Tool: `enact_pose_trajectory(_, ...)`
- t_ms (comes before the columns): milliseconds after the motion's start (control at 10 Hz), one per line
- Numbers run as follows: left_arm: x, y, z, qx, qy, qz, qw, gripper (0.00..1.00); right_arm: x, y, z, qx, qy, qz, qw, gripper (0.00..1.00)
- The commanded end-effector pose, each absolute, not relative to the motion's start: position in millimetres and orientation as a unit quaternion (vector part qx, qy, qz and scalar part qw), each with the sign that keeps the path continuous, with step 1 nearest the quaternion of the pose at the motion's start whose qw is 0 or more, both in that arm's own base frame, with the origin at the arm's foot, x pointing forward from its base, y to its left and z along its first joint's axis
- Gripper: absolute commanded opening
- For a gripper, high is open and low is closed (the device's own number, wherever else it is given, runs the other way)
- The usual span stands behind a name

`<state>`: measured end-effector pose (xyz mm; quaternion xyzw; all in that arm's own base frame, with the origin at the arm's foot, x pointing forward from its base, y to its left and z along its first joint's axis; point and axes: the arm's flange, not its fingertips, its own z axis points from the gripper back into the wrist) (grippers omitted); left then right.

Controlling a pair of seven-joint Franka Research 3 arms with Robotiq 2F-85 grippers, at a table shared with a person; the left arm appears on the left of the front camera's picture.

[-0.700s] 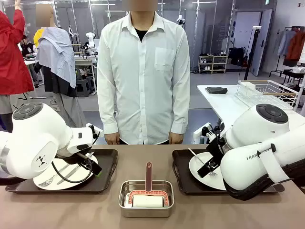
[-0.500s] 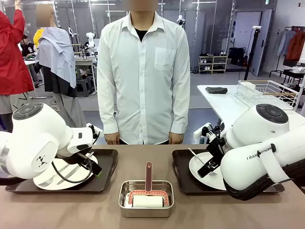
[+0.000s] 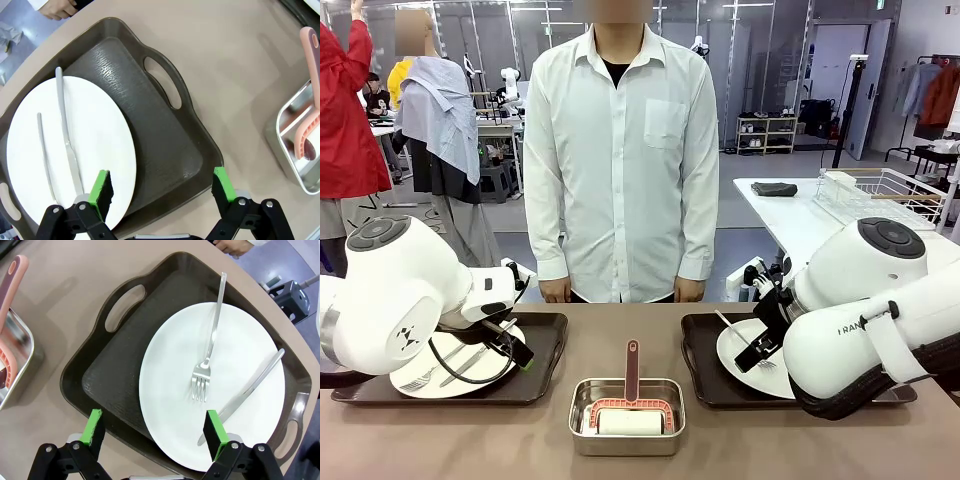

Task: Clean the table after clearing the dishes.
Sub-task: When the left (or right) Handle tray is removed, use the left hand (or right hand) to clean the left (or right) side of the table with the Lint Roller.

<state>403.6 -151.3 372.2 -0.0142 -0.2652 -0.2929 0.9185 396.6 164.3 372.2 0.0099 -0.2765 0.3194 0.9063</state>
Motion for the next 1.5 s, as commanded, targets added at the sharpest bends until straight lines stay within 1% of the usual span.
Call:
enact_pose_trajectory(0, 403.6, -151.2, 372.2, -0.014, -0.265, -0.293, 0.919, 1.00, 396.3, 164.8, 372.2, 0.010, -0.277, 0.319, 0.906, 1.00)
enact_pose_trajectory(1000, 403.6, -151.3, 372.2, -0.014, -0.265, -0.293, 0.919, 1.00, 396.6, 164.3, 372.2, 0.010, -0.277, 0.319, 0.906, 1.00)
enact_pose_trajectory(1200, 412.2, -153.1, 384.6, -0.022, -0.278, -0.294, 0.914, 1.00, 410.2, 163.6, 393.9, 0.027, -0.280, 0.325, 0.903, 1.00)
enact_pose_trajectory(1300, 417.1, -147.9, 394.8, -0.029, -0.273, -0.287, 0.918, 1.00, 418.5, 158.8, 406.2, 0.030, -0.271, 0.324, 0.906, 1.00)
enact_pose_trajectory(1400, 423.2, -137.4, 408.6, -0.072, -0.262, -0.275, 0.922, 1.00, 428.4, 151.3, 421.4, 0.070, -0.260, 0.320, 0.908, 1.00)
